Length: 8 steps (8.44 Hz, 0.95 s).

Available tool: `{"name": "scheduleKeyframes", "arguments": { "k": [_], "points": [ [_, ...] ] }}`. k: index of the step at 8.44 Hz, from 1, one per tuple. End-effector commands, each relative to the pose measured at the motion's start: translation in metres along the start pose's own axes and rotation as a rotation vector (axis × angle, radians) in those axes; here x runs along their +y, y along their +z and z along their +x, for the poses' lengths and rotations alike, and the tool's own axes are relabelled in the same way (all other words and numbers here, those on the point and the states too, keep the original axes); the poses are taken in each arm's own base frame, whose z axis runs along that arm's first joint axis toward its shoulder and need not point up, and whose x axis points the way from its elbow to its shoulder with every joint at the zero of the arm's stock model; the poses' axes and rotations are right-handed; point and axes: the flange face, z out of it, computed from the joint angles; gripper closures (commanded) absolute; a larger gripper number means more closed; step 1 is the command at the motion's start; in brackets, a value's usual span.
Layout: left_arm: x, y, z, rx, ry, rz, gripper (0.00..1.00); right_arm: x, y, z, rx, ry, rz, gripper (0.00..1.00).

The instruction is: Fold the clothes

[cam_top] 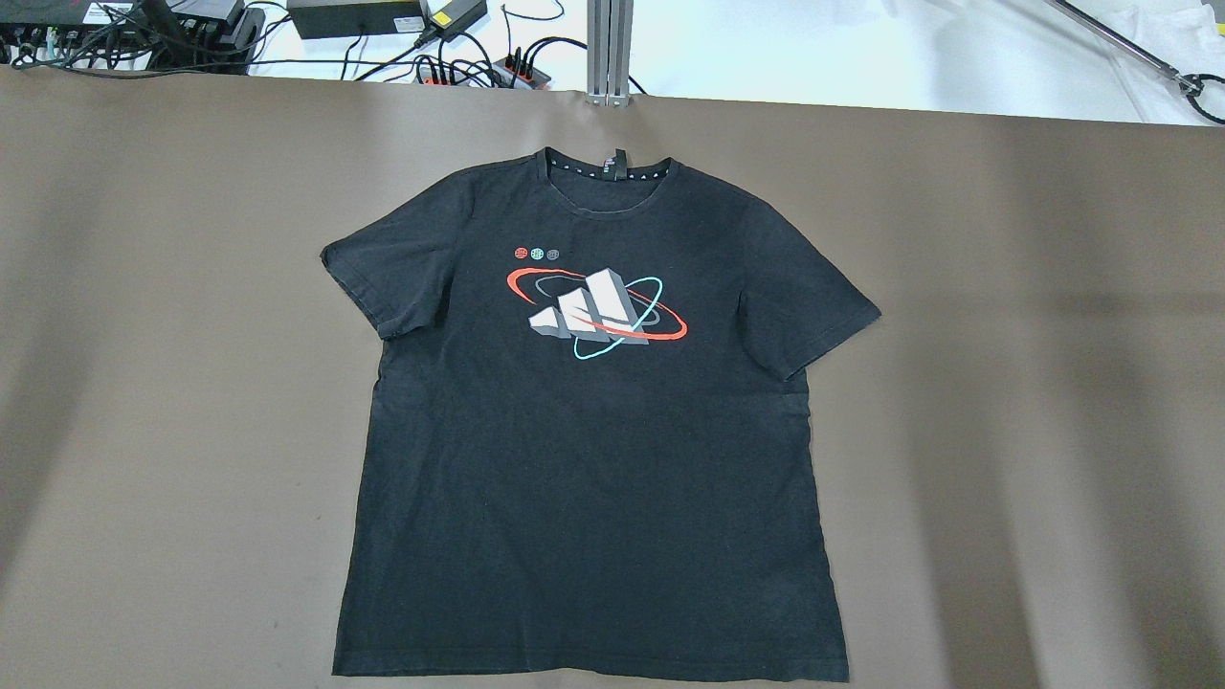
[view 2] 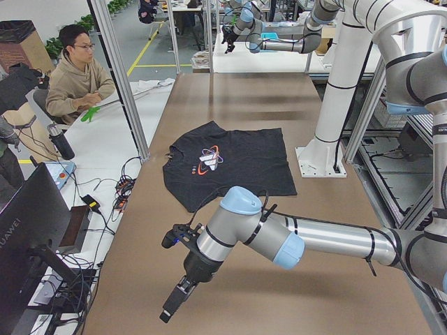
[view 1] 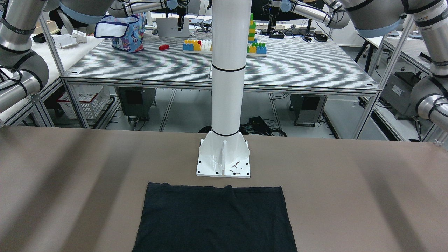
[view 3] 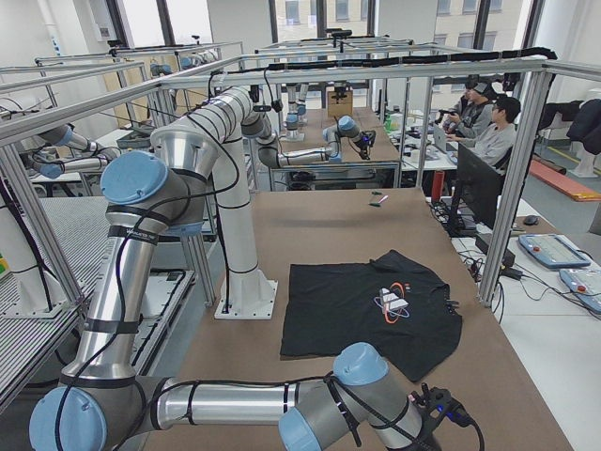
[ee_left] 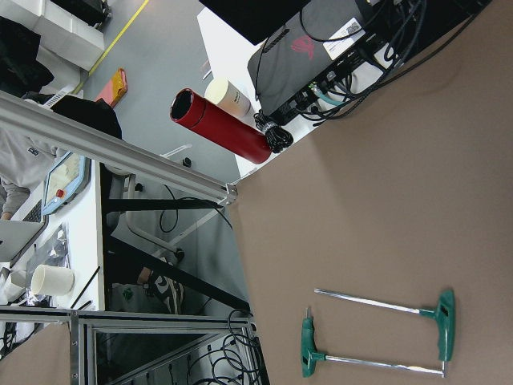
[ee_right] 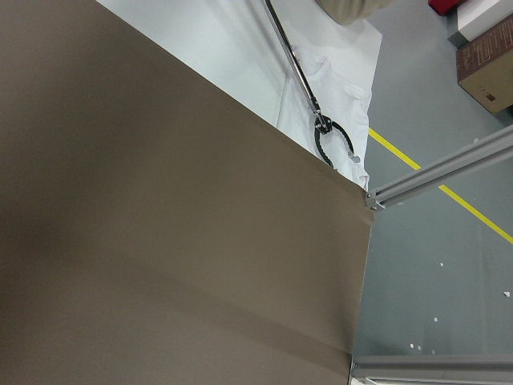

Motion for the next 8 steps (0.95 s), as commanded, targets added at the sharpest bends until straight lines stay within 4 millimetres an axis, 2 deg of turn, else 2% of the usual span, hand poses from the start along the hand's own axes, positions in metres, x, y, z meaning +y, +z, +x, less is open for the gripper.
{"name": "scheduleKeyframes", "arguments": {
  "k": [1, 3, 5, 8],
  "points": [
    [0.001, -0.004, -0.001, -0.004, 0.004, 0.012, 0.00, 0.000, 0.000, -0.001, -0.002, 0.000, 0.000, 0.05],
    [0.003, -0.004, 0.000, -0.004, -0.002, 0.007, 0.00, -0.003, -0.003, -0.001, -0.001, 0.012, 0.008, 0.05],
    [0.005, 0.001, 0.000, -0.004, -0.003, -0.005, 0.00, -0.019, -0.020, -0.002, 0.003, 0.002, 0.043, 0.05],
    [0.007, -0.001, 0.000, -0.005, -0.009, 0.002, 0.00, -0.017, -0.024, -0.002, 0.003, 0.008, 0.044, 0.05]
  ]
}}
